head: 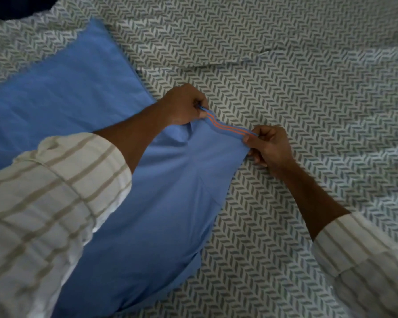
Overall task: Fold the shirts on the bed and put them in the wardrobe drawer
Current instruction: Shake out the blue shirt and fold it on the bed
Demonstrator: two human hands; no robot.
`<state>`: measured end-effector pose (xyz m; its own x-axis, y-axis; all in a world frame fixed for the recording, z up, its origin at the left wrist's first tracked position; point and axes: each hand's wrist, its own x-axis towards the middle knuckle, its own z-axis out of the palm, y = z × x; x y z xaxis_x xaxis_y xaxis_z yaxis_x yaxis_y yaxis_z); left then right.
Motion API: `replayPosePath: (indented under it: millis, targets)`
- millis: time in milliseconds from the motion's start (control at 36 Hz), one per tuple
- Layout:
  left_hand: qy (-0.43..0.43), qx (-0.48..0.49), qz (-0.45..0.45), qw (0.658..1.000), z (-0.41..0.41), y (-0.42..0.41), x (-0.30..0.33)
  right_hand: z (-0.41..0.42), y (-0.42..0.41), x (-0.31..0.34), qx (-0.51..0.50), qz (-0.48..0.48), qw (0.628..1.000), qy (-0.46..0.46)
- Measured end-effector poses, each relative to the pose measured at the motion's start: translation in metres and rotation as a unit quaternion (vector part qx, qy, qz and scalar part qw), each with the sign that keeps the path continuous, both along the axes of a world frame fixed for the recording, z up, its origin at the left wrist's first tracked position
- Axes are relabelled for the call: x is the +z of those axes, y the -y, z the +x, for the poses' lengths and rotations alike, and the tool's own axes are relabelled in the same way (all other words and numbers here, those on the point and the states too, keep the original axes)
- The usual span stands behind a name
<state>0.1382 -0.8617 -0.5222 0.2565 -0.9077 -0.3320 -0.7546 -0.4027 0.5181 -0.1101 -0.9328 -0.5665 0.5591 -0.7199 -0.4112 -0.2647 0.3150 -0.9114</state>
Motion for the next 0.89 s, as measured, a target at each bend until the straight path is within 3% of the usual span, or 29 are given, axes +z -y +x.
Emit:
replayPosePath:
  millis: [167, 333, 500, 639, 778, 889]
  targets:
    - [0.013, 0.052, -0.118, 0.992, -0.001, -0.009, -0.024, 0.004, -0.007, -0.002, -0.047, -0.046, 0.997, -0.045]
    - [-0.002, 0.114, -0.174, 0.978, 0.004, -0.026, -0.030, 0.004, -0.010, -0.007, -0.049, -0.107, 0.991, -0.066]
    - [0.153, 0.162, -0.249, 0.943, -0.001, -0.089, -0.021, 0.005, -0.013, -0.005, -0.048, -0.145, 0.984, -0.097]
    - [0.130, 0.177, -0.176, 0.959, -0.022, -0.165, -0.014, 0.007, -0.016, 0.000, -0.047, -0.166, 0.974, -0.143]
    - [0.026, 0.165, -0.032, 0.985, -0.045, -0.243, -0.010, 0.009, -0.025, 0.013, -0.052, -0.179, 0.966, -0.177]
    - [-0.017, 0.114, -0.064, 0.991, -0.062, -0.296, -0.015, 0.008, -0.038, 0.021, -0.060, -0.279, 0.927, -0.245]
